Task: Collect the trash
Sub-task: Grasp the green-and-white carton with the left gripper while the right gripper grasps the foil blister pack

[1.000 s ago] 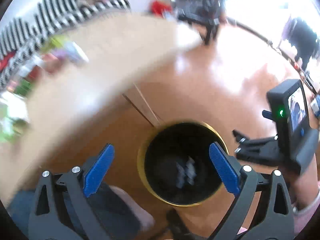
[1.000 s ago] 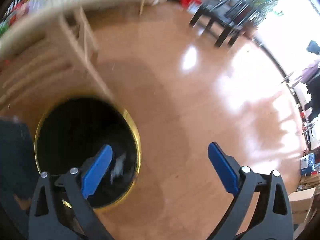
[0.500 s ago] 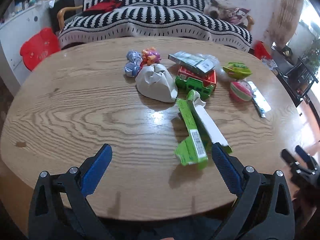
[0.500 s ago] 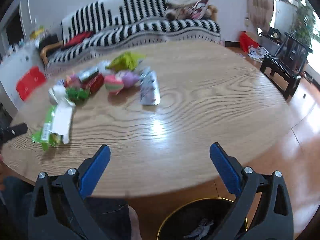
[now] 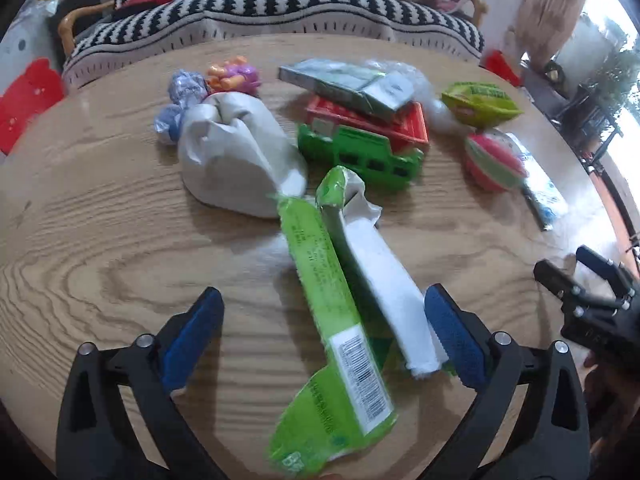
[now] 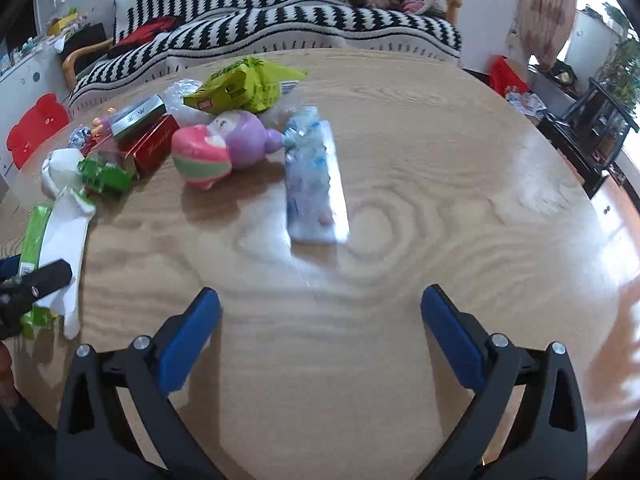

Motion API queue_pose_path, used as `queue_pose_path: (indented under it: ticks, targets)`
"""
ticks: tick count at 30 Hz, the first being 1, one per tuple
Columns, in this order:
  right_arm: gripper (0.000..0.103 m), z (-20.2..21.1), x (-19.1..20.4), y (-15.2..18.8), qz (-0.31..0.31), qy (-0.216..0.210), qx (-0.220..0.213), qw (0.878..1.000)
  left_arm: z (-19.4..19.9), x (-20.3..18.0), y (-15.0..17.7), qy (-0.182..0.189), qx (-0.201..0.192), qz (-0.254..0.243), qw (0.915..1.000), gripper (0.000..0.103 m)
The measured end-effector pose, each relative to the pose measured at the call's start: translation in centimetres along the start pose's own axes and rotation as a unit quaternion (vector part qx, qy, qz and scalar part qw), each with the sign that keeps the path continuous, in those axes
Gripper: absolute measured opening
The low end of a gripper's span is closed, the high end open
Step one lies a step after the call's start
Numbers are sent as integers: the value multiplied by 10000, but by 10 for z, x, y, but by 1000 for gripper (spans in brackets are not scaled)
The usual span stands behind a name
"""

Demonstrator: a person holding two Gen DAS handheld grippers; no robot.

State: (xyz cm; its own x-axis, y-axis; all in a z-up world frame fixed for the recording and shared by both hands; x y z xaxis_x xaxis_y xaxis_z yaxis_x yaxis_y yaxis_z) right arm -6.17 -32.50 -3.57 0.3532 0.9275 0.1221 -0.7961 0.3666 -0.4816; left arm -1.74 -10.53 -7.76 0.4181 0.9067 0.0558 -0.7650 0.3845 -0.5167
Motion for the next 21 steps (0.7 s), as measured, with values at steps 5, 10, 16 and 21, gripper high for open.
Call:
queue_pose_path:
  ticks: [5, 10, 16, 21]
  targets:
    - [98, -18, 10, -19, 207, -148, 57, 9997, -8, -16, 1, -249, 27, -639, 9976, 98]
    - [98, -32, 17, -37, 350, -219, 192, 9990, -7, -16, 4, -205, -166, -775, 9966, 98]
    - [98, -42, 20, -48, 246, -189, 98, 9995, -2, -14, 12, -73, -253, -984, 9948, 98]
    - [32, -34, 14, -55, -33, -142, -206, 9997, -2, -11, 10, -27, -157, -975, 9951, 93]
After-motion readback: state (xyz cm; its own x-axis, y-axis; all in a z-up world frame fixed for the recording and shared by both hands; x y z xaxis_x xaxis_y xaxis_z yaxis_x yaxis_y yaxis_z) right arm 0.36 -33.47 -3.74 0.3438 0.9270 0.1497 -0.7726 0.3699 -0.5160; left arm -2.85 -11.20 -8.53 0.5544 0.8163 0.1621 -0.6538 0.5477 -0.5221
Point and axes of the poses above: each gripper's, at about its wrist camera, not at the fingertips, and z roughly against the way its jaws point, x to its left, y to its underside, the point moved 1 cm from there along -z, roughly the way its jaws point, and after that the axes turned 15 degrees about -z, right-handed, at the moved point
